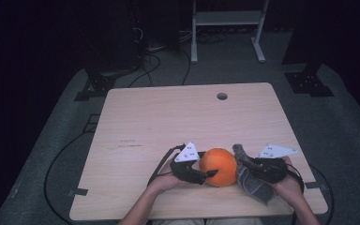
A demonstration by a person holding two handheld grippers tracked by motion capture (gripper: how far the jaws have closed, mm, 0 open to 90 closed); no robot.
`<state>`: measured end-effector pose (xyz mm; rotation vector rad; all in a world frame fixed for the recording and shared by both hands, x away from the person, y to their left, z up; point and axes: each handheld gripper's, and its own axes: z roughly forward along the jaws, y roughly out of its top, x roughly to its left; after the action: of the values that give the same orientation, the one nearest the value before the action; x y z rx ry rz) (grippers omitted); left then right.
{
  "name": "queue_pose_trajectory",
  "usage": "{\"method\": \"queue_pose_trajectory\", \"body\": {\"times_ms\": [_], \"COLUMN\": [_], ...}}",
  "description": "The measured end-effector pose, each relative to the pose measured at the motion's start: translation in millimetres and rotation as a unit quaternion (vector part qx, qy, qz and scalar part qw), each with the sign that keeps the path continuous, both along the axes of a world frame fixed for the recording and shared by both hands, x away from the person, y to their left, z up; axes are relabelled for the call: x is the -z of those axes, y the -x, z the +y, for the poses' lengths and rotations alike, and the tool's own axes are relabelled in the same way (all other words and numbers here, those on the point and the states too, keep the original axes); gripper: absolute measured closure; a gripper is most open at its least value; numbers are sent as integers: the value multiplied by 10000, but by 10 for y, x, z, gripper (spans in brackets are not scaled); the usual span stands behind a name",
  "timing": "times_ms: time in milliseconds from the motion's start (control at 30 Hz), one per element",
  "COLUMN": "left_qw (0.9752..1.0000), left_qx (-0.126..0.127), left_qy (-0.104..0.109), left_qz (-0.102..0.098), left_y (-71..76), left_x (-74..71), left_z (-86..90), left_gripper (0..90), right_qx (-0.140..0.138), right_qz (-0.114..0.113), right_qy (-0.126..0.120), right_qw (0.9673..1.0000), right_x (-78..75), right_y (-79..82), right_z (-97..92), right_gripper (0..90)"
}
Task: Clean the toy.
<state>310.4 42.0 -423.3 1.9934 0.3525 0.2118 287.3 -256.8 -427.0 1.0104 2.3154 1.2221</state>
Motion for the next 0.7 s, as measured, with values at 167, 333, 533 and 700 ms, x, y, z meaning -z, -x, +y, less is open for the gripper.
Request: {"method": "queue_pose_trajectory", "body": {"times_ms": [167,333,533,700], "left_qw": [9991,9981,9998,9997], "left_qx": [-176,-192,64,76], "left_qy": [-219,-534,-147,-120], "left_qz": [-316,-229,74,204], "left_y": [57,116,-23,-57], "left_x": [-225,-186,-94,56], "left_z": [37,-55,60,0], "left_gripper": [336,323,132,150], "right_qx": [-325,-600,-478,-520], "right_qz": [-599,-790,-403,-356], "right_qy": [-615,-261,-256,-333], "right_qw": [9958,9947,9977,9975], "right_x": [-412,-437,-147,-136], "right_y": [163,187,100,71], "right_z": [92,426,251,227], "right_gripper": [743,740,740,741]}}
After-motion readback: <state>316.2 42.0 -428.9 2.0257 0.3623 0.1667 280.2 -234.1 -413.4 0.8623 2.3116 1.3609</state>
